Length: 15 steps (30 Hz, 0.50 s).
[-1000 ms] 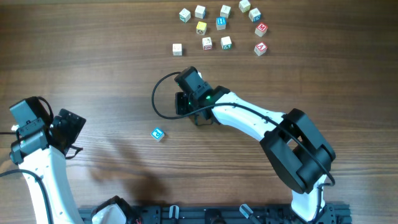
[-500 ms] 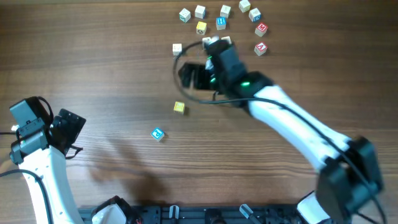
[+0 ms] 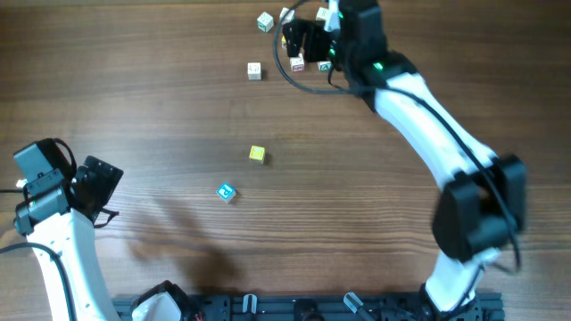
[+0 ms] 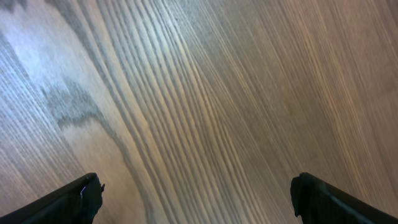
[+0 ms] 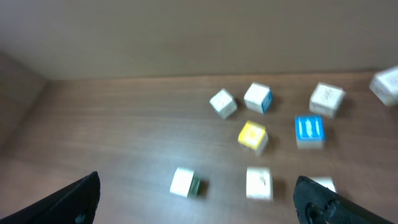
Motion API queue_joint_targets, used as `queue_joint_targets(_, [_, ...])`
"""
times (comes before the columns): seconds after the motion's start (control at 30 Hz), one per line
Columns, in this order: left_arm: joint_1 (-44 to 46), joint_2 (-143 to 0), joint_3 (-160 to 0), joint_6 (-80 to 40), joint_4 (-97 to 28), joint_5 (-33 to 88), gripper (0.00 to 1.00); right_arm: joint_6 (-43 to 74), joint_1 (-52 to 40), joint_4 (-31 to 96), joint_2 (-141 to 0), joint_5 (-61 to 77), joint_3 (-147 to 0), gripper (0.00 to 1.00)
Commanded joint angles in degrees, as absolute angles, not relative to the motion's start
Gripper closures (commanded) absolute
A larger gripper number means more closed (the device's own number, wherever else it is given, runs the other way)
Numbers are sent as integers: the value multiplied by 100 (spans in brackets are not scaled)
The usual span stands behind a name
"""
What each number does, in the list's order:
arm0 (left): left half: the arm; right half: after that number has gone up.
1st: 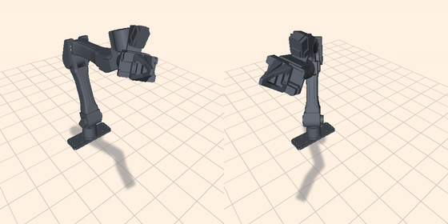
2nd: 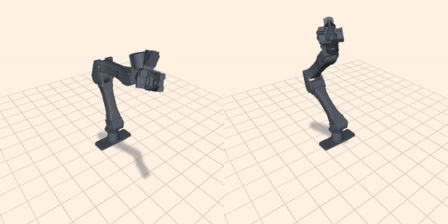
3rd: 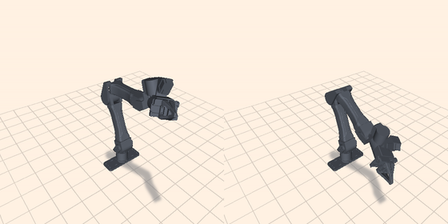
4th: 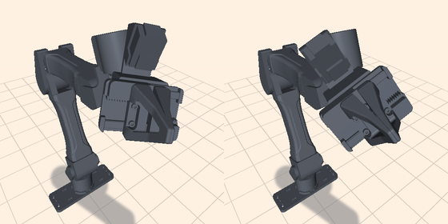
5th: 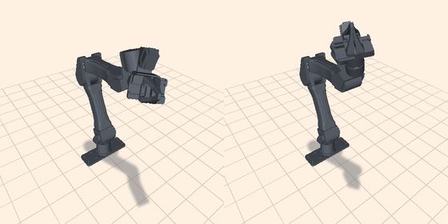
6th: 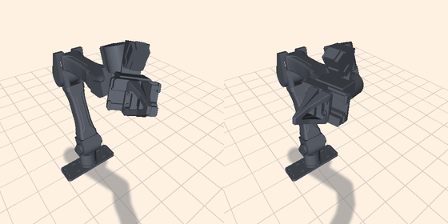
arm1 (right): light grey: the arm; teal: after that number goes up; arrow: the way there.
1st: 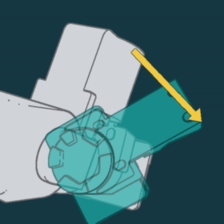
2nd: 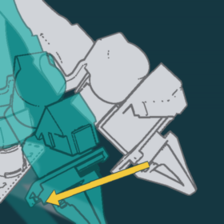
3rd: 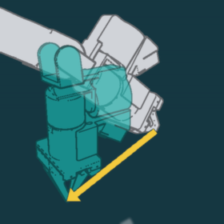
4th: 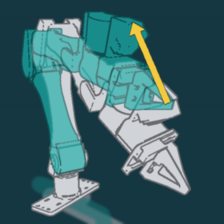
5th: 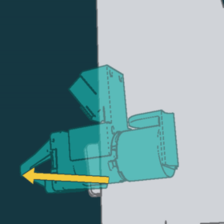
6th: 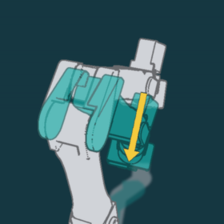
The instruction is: Form a tower
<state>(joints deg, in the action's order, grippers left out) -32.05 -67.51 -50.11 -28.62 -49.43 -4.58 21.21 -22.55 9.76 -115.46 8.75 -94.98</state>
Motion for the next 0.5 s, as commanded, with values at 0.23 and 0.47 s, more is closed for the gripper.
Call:
queue_joint_targets(0.23, [-3242,-6709,-5026,-2919,-4936,-410,0,1955,-2281,587,-14033,884,-10575,1])
queue_joint_targets(0.47, [-3242,-6709,-5026,-2919,-4936,-410,0,1946,-2285,493,-14416,856,-10575,36])
